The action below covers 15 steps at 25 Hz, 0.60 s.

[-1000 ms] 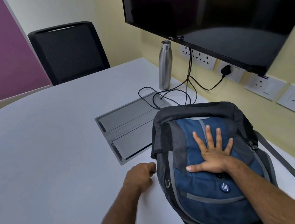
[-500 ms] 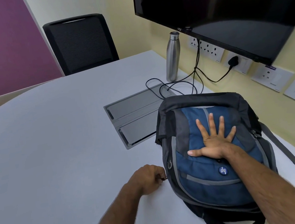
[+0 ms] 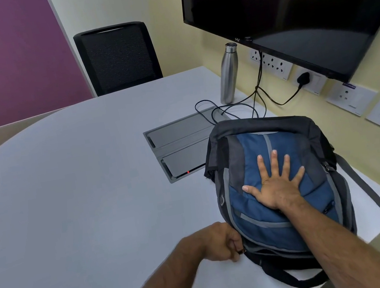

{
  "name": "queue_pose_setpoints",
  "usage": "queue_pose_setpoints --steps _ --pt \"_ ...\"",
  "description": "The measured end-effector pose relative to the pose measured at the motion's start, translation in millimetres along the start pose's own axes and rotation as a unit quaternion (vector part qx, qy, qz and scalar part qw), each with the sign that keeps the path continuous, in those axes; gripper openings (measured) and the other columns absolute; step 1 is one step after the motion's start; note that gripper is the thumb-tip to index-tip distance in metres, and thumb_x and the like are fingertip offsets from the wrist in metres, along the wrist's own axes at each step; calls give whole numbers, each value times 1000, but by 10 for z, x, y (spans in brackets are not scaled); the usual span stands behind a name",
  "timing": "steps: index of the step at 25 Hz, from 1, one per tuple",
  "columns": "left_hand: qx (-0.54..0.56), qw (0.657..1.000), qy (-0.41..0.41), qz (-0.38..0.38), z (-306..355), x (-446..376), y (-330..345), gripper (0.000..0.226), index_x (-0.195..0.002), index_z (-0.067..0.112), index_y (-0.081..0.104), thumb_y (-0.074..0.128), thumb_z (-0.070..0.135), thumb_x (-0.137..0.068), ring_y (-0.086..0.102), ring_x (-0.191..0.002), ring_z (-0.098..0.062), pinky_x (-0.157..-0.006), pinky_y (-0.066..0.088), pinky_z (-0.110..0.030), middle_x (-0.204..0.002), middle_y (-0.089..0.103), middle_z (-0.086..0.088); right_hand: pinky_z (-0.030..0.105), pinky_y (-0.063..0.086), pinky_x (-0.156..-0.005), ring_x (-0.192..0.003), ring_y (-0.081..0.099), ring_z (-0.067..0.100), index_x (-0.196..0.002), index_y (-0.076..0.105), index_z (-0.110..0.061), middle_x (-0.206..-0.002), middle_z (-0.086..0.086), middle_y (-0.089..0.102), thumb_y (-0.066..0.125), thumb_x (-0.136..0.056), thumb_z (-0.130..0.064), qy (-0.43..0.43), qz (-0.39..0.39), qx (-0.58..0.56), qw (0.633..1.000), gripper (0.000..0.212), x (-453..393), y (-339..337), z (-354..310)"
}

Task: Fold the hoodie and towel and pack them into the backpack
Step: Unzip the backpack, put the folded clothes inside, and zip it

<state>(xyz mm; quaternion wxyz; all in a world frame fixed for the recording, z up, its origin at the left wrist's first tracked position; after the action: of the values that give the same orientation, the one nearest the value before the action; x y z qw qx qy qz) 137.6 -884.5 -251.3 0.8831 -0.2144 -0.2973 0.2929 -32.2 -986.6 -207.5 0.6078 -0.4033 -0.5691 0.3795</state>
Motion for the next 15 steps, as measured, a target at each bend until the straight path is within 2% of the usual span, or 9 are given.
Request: queue_pose_setpoints --steps 5,8,10,13,15 --pt "-60 998 16 18 94 0 -12 22 -108 13 74 72 19 -88 59 -88 -10 -84 51 -28 -106 73 -3 70 -13 -110 -143 -29 44 -144 -34 -25 -153 17 -40 8 -90 -76 -1 39 10 999 86 81 120 -36" --pt "-44 998 22 47 100 44 -2 18 -102 12 76 72 19 -85 59 -81 -6 -77 48 -23 -99 75 -2 64 -15 -113 -145 -26 42 -149 -24 -25 -156 22 -31 1 -93 -68 -59 83 28 994 75 250 242 -61" --pt "-38 997 25 58 107 63 -6 16 -98 12 76 72 18 -84 56 -71 0 -73 45 -17 -95 75 -2 57 -12 -117 -148 -21 37 -154 -11 -24 -160 21 -19 0 -91 -62 -113 134 5 984 74 469 367 -78" --pt "-42 996 24 72 130 85 -50 15 -94 11 77 71 18 -82 55 -66 3 -70 44 -14 -94 75 -1 50 -10 -119 -151 -14 25 -157 19 -26 -165 11 1 30 -91 -40 -210 179 -65 959 68 888 516 -163" --pt "-45 996 17 81 146 96 -86 16 -93 13 77 71 19 -80 61 -76 -3 -76 52 -22 -94 76 0 44 -9 -122 -152 -3 15 -152 33 -26 -164 1 14 49 -76 -28 -262 157 -149 941 78 1151 556 -205"
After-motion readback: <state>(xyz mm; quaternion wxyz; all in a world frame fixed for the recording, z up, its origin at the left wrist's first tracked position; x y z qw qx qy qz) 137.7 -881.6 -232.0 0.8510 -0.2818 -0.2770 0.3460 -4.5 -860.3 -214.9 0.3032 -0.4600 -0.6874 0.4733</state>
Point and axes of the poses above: each hand's wrist, its own x-axis away from the middle knuckle, its own y-axis out of the palm, z = x × y, the point moved 7 cm from there along -x, towards the middle knuckle
